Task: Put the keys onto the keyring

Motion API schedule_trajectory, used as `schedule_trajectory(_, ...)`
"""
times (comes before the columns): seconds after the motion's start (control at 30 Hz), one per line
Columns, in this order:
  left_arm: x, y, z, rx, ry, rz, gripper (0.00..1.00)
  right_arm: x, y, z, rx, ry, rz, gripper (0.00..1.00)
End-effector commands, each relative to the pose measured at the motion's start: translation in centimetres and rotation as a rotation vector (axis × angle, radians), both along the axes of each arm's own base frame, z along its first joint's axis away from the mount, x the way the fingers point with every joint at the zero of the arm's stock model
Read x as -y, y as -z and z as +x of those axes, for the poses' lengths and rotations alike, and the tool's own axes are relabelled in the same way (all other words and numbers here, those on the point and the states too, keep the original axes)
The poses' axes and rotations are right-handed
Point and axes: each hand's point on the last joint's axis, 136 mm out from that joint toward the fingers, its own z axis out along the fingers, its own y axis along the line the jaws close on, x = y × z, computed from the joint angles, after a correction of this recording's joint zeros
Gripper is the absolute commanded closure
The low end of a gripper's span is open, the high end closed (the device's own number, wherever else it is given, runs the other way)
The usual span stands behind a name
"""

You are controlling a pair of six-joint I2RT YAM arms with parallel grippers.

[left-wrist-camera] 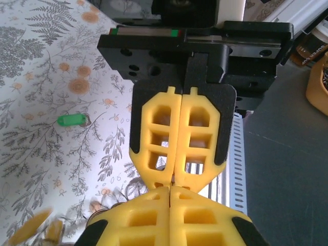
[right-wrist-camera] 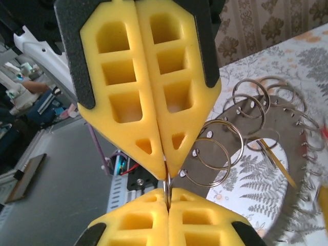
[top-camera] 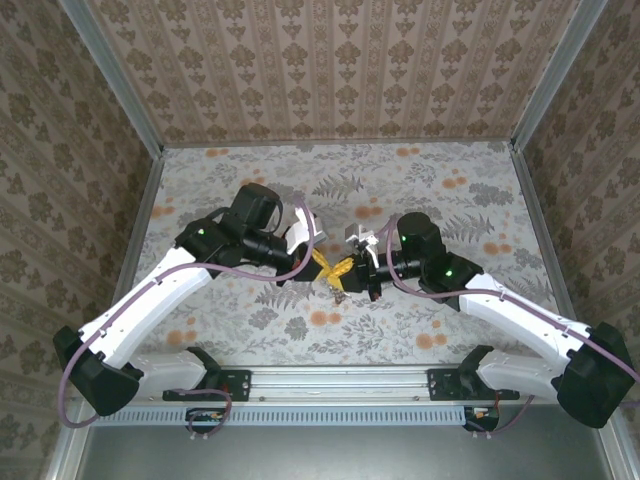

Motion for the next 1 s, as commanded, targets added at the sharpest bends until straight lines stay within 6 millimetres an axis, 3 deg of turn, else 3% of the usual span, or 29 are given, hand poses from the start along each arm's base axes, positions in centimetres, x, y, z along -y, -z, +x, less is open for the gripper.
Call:
schedule_trajectory(0.0, 0.6, -1.4, -0.7, 0.028, 0.051, -0.067, 1.00, -0.2, -2.0, -0.3, 0.053, -0.015, 0.064, 1.00)
schedule_trajectory(0.23, 0.5, -1.8, -1.1, 0.013, 0.041, -0.114, 0.98, -0.2, -3.2, 0.0, 0.058, 0.017, 0.147, 1.00)
schedule_trajectory(0.33, -0.1, -2.3, -1.1, 0.019, 0.006, -0.157, 0.60, -0.1, -4.0, -0.1, 0.074, 0.025, 0.181, 1.00)
schedule_trajectory(0.37, -0.5, -2.7, -1.0, 0.022, -0.014, -0.182, 0.51, 0.0, -4.3, -0.2, 0.083, 0.023, 0.195, 1.00)
schedule_trajectory(0.43, -1.5, -3.5, -0.7, 0.014, -0.051, -0.242, 0.42, 0.1, -5.0, -0.6, 0.096, 0.011, 0.221, 1.00)
schedule_trajectory(0.6, -2.8, -5.0, -0.8, -0.010, -0.075, -0.374, 0.51, 0.3, -6.5, -1.5, 0.116, -0.025, 0.282, 1.00)
schedule_trajectory(0.83, -1.8, -5.2, -1.4, -0.016, -0.035, -0.405, 0.65, 0.2, -8.6, -1.6, 0.126, -0.048, 0.367, 1.00)
schedule_trajectory(0.97, -1.4, -5.6, -1.6, -0.004, -0.021, -0.418, 0.67, 0.1, -9.3, -1.8, 0.134, -0.055, 0.388, 1.00)
